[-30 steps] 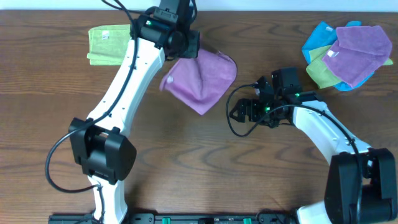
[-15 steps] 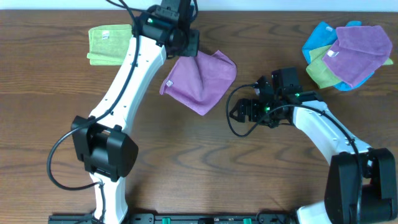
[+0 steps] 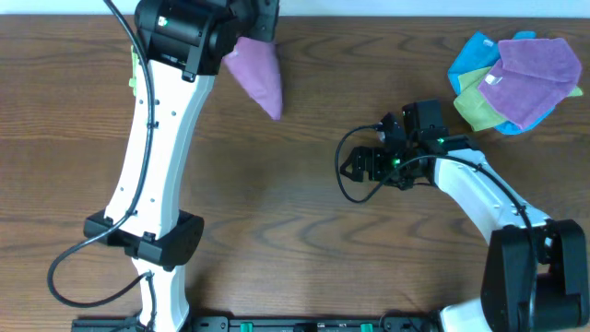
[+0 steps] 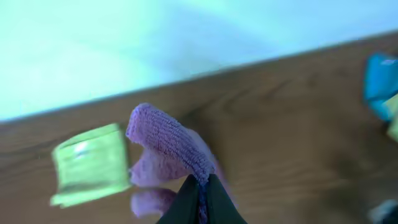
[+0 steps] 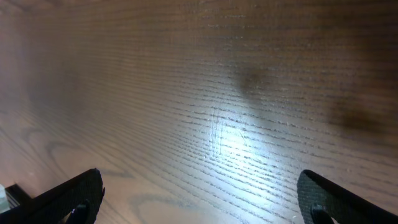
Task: Fold the cloth
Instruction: 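Lift the purple cloth with the left gripper and shake it out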
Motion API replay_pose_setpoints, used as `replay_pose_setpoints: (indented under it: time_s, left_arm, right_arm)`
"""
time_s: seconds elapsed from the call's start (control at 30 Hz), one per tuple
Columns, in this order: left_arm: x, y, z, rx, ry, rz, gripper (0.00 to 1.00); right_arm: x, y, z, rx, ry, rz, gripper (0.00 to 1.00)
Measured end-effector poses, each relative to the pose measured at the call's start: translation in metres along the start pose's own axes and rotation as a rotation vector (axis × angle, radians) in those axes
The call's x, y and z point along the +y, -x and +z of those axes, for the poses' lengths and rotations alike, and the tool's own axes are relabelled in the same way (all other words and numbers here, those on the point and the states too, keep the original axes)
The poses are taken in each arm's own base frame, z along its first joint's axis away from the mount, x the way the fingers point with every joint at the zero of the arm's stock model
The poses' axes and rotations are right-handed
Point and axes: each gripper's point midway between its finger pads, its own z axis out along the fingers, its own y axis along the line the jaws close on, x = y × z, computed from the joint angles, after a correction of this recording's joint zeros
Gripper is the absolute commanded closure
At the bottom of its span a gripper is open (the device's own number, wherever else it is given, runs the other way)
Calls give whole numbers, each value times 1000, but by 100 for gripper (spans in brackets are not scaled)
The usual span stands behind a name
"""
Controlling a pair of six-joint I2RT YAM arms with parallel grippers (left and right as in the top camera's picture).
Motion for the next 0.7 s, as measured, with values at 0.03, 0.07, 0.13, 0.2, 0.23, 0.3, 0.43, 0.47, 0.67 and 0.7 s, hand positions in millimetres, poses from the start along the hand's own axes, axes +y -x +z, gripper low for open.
replay_pose_setpoints:
  time_s: [0.03, 0.07, 0.13, 0.2, 0.23, 0.3, 0.43, 0.47, 0.67, 0.7]
  left_arm:
    - [2, -2, 1, 10, 14, 11, 94]
    - [4, -4, 1, 16, 24, 19, 94]
    - [7, -6, 1, 24, 36, 33, 94]
    - [9, -12, 1, 51, 48, 43, 94]
    - [10, -16, 0, 66, 52, 47, 94]
    - [11, -25, -1, 102, 61, 57, 94]
    - [23, -56, -7, 233, 120, 88, 94]
    - [27, -65, -10, 272, 139, 96, 94]
    - [38, -85, -18, 360, 196, 101, 94]
    - [39, -85, -19, 360, 206, 101, 94]
  right_arm:
    - [0, -1, 0, 2, -1, 1, 1]
    - [0, -1, 0, 3, -1, 2, 1]
    - [0, -2, 0, 6, -2, 3, 1]
    - [-1, -3, 0, 11, -3, 5, 1]
    - [-1, -3, 0, 13, -4, 6, 1]
    - [-1, -4, 0, 16, -4, 5, 1]
    - [-1, -5, 0, 21, -6, 7, 1]
    - [-2, -6, 0, 22, -6, 7, 1]
    - [-2, -6, 0, 24, -7, 8, 1]
    - [-2, -6, 0, 25, -6, 7, 1]
